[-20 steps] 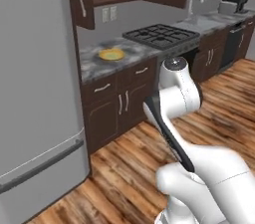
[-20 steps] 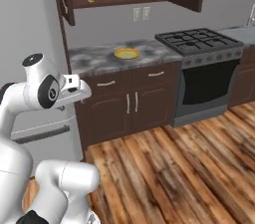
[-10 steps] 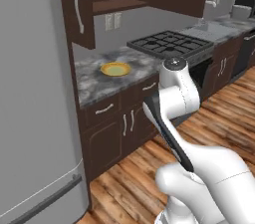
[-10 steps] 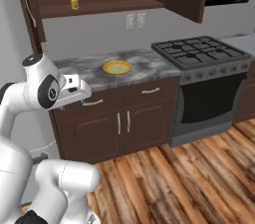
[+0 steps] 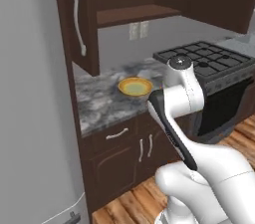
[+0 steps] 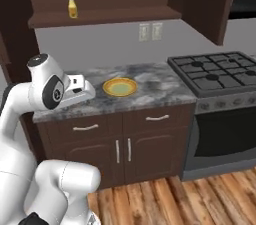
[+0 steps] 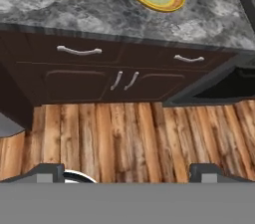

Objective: Move the hot dog bun to the plate on the dining table and place the condiment next to that plate. Then navigate to the fridge and take the sausage and place it on the plate as well.

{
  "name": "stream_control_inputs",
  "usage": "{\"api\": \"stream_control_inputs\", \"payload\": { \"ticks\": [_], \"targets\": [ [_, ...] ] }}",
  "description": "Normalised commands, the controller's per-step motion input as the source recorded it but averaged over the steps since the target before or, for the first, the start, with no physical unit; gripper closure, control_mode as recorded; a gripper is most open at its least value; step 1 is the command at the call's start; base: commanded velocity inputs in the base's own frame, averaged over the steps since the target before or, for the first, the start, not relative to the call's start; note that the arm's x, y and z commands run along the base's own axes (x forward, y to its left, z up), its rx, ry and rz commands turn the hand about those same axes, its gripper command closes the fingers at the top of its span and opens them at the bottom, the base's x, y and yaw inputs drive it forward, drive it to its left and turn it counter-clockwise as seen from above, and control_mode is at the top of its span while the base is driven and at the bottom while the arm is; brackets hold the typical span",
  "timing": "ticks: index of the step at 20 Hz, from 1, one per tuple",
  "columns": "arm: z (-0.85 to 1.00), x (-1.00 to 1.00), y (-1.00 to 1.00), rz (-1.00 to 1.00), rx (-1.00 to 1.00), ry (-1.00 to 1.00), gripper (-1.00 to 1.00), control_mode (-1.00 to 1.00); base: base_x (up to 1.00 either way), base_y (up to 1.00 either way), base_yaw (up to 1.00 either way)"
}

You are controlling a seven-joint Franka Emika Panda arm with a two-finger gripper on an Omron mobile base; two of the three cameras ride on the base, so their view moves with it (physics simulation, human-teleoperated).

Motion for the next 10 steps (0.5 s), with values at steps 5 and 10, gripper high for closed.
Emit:
{"api": "stream_control_inputs", "payload": {
  "ticks": [5,10],
  "targets": [
    [0.00,0.00,0.00,0.00,0.00,0.00,-1.00,1.00,1.00,-0.07,0.45],
    [0.00,0.00,0.00,0.00,0.00,0.00,-1.00,1.00,1.00,-0.36,0.33]
  ]
}}
